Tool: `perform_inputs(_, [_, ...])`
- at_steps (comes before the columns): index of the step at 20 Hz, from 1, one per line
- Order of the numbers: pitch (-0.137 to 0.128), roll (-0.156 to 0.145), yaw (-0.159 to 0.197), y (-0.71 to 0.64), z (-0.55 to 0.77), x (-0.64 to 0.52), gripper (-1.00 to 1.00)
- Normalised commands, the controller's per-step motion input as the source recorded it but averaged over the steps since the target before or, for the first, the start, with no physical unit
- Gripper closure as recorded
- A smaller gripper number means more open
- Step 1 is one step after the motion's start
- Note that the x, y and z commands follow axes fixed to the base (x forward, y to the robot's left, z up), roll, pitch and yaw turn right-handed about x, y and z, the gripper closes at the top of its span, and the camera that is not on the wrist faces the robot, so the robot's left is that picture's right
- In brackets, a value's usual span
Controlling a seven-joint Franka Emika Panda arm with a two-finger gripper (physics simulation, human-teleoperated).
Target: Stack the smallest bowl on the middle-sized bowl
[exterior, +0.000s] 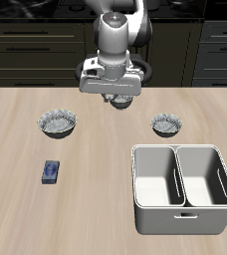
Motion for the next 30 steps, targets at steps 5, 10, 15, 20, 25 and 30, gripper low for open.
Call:
perform_inputs(5, [-0.069, -0.004, -0.011, 0.03, 0.53, 0.09, 1.00])
perform_inputs(10, [-0.056, 0.036, 0.008, 0.20, 0.38, -0.04, 1.00])
perform_inputs(15, [-0.031, 0.023, 0.005, 0.08, 0.21, -0.04, 1.00])
perform_inputs(20, [-0.011, 0.026, 0.005, 0.15, 0.08, -0.11, 1.00])
perform_inputs(25, [0.008, 0.032, 0.004, 0.21, -0.02, -0.02, 1.00])
perform_inputs(30, [0.007, 0.048, 0.012, 0.33, -0.03, -0.05, 1.00])
